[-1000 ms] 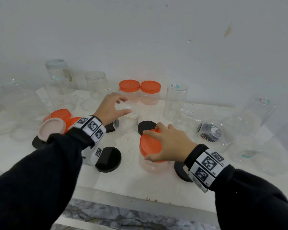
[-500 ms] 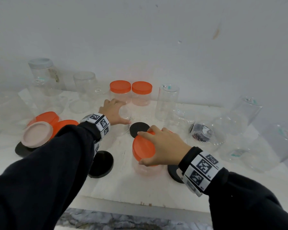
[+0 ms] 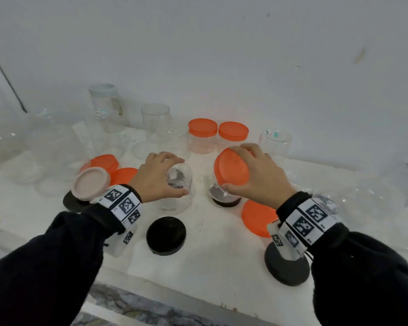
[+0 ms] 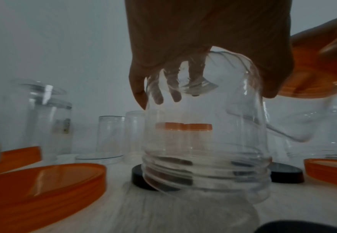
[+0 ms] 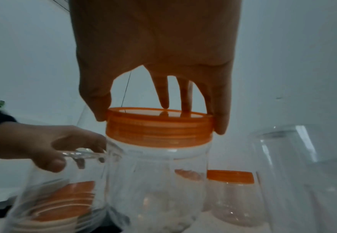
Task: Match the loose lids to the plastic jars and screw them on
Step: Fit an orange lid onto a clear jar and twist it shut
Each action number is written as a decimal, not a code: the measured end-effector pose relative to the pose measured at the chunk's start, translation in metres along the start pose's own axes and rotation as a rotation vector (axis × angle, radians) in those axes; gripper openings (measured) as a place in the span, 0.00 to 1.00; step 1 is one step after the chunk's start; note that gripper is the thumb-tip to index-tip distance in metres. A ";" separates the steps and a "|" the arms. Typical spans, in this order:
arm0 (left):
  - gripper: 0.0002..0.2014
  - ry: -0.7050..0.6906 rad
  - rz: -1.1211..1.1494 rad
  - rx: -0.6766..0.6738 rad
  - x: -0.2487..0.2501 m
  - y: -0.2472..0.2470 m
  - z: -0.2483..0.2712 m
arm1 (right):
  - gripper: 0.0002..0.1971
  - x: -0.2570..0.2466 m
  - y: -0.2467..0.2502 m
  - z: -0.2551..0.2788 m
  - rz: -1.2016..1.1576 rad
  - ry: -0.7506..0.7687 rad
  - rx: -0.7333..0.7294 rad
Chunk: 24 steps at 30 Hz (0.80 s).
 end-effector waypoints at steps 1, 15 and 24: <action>0.48 0.016 0.003 0.006 -0.005 0.000 0.002 | 0.43 0.001 -0.002 -0.010 -0.005 -0.001 0.017; 0.47 0.119 0.003 0.084 -0.041 -0.001 0.017 | 0.42 0.011 -0.061 -0.099 -0.015 -0.074 0.003; 0.46 0.108 0.015 0.112 -0.046 -0.004 0.019 | 0.34 0.013 -0.076 -0.128 0.085 -0.059 -0.058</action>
Point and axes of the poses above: each hand's wrist, its own z-axis away from the middle knuckle, its own y-axis out of the back of the hand, x = y × z, the point moved 4 cm from there along -z, towards the middle knuckle, and after that the axes turned 4 degrees about -x, right-handed, at the moved point
